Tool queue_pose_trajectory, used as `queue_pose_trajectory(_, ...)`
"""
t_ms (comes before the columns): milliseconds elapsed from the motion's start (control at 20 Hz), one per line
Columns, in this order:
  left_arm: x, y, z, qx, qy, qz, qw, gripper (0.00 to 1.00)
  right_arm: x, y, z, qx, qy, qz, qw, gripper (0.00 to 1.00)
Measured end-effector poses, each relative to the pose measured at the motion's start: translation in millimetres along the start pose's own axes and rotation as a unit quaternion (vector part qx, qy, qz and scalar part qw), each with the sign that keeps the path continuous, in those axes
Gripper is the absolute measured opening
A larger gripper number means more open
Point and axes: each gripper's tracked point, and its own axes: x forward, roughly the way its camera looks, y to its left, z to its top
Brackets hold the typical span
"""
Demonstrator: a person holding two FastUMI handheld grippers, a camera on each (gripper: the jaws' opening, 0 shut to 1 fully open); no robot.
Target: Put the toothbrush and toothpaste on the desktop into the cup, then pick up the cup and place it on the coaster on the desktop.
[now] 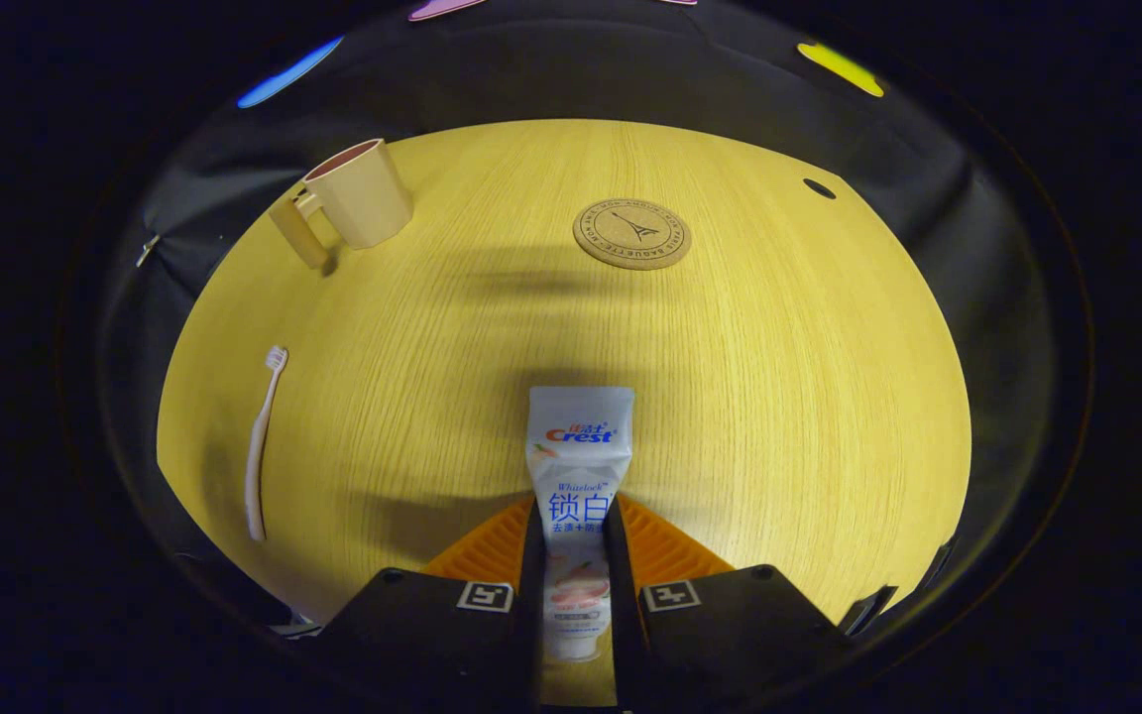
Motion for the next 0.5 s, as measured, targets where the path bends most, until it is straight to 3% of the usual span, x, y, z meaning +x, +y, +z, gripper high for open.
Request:
queue_pose_trajectory(200,7,-3,-4,0.008,0.006,-0.011,1.0,1.0,-7,-7,-1,0.003,0.002,0.006,1.0,0.28)
queue_pose_trajectory(500,35,-4,-26,-0.019,0.045,-0.036,0.998,1.0,-43,-24,31,-0.009,-0.063,0.021,0.998,0.28)
